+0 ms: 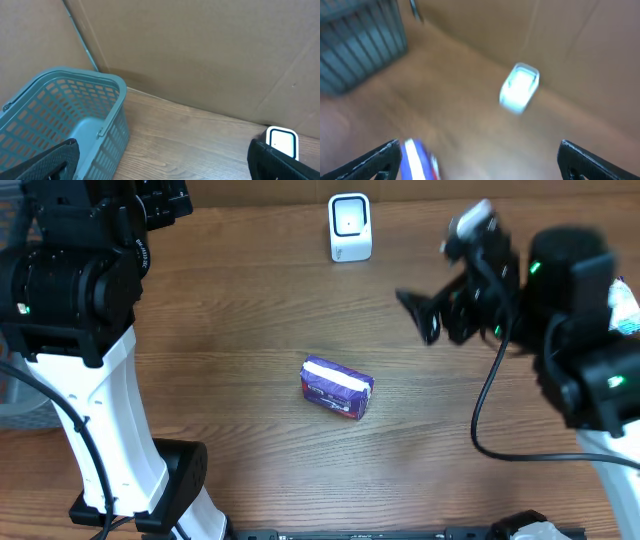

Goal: Scan the item barcode

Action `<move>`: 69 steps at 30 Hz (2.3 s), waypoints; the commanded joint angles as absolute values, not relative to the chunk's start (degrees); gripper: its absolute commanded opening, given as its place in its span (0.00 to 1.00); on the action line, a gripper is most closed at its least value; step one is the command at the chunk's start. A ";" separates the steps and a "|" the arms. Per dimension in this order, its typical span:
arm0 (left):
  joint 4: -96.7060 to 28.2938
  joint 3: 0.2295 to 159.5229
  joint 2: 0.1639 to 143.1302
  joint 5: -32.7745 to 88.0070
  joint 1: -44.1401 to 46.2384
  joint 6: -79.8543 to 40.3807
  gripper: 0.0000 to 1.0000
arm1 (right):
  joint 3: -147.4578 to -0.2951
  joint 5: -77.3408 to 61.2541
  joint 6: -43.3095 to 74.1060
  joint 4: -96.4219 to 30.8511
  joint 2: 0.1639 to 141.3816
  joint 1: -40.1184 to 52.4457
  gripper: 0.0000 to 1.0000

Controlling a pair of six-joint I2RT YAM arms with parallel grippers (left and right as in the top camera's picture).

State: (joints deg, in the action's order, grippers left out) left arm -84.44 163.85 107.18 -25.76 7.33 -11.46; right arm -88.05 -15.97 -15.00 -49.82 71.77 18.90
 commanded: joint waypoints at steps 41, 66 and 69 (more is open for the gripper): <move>-84.23 163.96 107.90 -26.28 6.76 -10.72 1.00 | -42.59 -24.84 -23.66 -26.76 68.38 30.81 1.00; -84.23 163.96 107.90 -26.28 6.76 -10.72 1.00 | -42.59 -24.12 -22.31 -8.78 85.95 33.54 1.00; -84.23 163.96 107.90 -26.28 6.76 -10.72 1.00 | -42.59 -24.16 -22.28 -7.73 87.18 33.56 1.00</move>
State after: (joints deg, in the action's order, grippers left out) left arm -84.42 163.85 107.18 -25.76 7.33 -11.46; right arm -42.63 -23.75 -22.96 -8.64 85.93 33.39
